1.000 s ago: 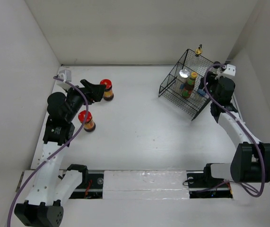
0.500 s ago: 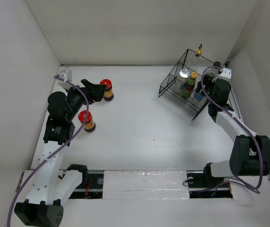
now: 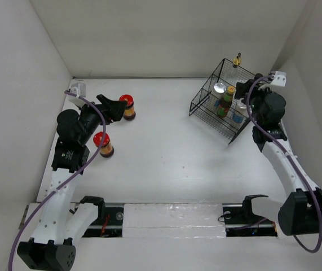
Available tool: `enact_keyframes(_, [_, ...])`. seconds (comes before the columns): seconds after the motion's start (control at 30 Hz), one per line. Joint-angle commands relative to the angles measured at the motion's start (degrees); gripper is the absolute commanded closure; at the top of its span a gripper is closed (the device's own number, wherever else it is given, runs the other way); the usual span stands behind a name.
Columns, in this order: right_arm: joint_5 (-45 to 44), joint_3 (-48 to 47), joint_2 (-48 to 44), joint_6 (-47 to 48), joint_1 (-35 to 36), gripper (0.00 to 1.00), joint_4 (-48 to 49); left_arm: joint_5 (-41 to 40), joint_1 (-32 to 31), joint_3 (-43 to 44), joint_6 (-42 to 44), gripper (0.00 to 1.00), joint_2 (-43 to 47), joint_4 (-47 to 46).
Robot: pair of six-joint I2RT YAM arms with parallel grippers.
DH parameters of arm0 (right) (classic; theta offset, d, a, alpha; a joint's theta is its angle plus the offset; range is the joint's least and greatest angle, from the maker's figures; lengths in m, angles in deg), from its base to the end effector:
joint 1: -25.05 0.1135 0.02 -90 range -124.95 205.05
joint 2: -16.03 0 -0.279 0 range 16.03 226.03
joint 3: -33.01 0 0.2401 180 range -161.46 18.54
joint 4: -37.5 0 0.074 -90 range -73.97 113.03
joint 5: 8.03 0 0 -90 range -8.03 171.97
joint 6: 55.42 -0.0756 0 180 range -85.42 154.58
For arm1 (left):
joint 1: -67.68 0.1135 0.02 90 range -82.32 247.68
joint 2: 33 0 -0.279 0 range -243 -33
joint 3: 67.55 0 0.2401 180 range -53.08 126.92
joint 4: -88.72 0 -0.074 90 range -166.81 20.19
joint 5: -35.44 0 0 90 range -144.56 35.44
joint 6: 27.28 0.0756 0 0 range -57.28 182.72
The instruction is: Organize the condiment bottles
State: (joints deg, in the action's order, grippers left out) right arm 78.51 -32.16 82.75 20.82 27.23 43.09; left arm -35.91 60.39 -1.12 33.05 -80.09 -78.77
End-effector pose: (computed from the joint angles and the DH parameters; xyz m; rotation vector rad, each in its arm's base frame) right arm 0.2988 0.0068 0.3738 0.2000 1.4896 0.1786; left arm 0.1965 -0.0495 0.4147 -0.0185 1.5035 -0.7584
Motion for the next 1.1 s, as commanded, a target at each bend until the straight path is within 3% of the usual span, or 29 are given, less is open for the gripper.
enact_keyframes(0.0, [7.7, -4.3, 0.4, 1.1, 4.2, 0.37, 2.2, 0.3, 0.3, -0.6, -0.3, 0.13, 0.3, -3.1])
enact_keyframes(0.1, [15.7, -9.1, 6.5, 4.2, 11.0, 0.69, 1.3, 0.3, 0.3, -0.6, -0.3, 0.16, 0.9, -2.6])
enact_keyframes(0.13, [19.9, -10.8, 8.8, 5.1, 14.9, 0.75, 0.3, -0.4, 0.3, -0.1, -0.3, 0.17, 0.9, -2.6])
enact_keyframes(0.2, [23.9, -16.4, 15.8, 7.7, 18.6, 0.77, -1.2, -1.1, 0.3, -0.1, -0.3, 0.26, 0.9, -2.1])
enact_keyframes(0.27, [27.2, -19.9, 20.6, 9.0, 23.8, 0.67, -2.6, -2.8, 0.3, -0.1, -0.3, 0.33, 1.6, -1.5])
enact_keyframes(0.3, [27.7, -23.4, 23.0, 9.5, 25.5, 0.51, -2.6, -2.8, 0.3, 0.4, -0.3, 0.36, 1.6, -1.5])
enact_keyframes(0.43, [31.2, -35.4, 38.8, 13.9, 31.9, 0.12, -7.9, -4.4, 0.3, 1.1, -0.3, 0.4, 2.8, -0.9])
enact_keyframes(0.53, [31.9, -44.4, 48.6, 17.8, 36.5, 0.0, -11.4, -5.5, 0.3, 1.6, -0.3, 0.4, 2.8, -0.9])
enact_keyframes(0.8, [24.5, -60.6, 65.0, 17.3, 38.6, 0.0, -13.5, -5.5, 0.3, 1.6, -0.3, 0.4, 2.8, -0.3])
enact_keyframes(1.07, [20.8, -72.3, 74.1, 13.4, 39.1, 0.0, -13.2, -3.3, 0.3, 1.1, -0.8, 0.4, 1.7, -0.9])
